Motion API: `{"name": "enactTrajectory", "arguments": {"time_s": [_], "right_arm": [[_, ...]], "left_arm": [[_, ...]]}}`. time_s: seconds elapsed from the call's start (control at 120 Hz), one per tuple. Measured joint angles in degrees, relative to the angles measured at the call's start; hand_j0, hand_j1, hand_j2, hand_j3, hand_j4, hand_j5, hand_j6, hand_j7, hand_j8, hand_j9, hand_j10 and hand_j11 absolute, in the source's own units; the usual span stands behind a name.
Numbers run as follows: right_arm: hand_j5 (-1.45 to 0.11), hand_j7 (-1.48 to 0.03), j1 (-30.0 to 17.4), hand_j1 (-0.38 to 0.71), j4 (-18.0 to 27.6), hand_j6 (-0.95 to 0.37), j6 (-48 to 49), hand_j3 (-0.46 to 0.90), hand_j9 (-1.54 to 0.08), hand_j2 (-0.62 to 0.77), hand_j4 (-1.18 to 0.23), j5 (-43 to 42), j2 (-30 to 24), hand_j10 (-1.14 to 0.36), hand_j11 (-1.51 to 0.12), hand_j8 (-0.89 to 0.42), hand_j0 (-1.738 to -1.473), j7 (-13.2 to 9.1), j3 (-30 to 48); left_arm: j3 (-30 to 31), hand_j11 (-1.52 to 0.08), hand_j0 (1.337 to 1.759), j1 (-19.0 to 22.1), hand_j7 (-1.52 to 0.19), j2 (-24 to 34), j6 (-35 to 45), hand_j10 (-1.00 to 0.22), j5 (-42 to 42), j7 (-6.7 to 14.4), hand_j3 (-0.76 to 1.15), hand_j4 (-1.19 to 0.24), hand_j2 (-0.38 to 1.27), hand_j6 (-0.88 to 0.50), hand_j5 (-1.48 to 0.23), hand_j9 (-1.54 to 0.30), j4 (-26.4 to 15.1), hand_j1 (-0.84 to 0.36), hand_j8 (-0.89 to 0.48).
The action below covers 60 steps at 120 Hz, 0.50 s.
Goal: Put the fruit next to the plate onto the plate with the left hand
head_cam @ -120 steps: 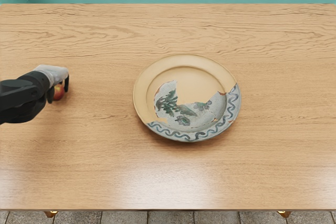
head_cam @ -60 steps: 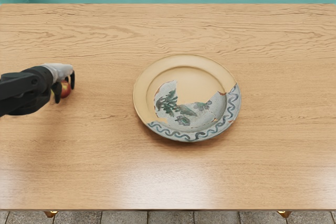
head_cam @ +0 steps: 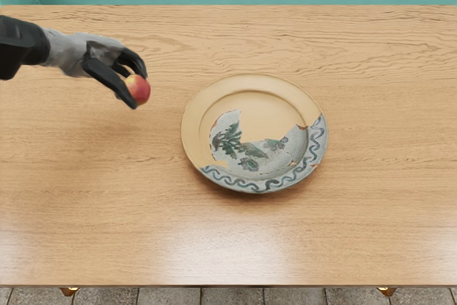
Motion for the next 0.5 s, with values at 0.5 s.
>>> {"name": "enactTrajectory", "arguments": {"time_s": [0.5], "right_arm": [[-0.02, -0.02, 0.0, -0.33, 0.0, -0.01, 0.0, 0.00, -0.02, 0.00, -0.01, 0.0, 0.0, -0.01, -0.02, -0.01, -1.658, 0.0, 0.0]], "left_arm": [[-6.9, -1.15, 1.652, -0.1, -1.16, -12.6, -5.7, -0.87, -10.5, 0.0, 0.00, -0.68, 0.43, -0.33, -1.22, -1.15, 1.1, -0.32, -0.39]]}}
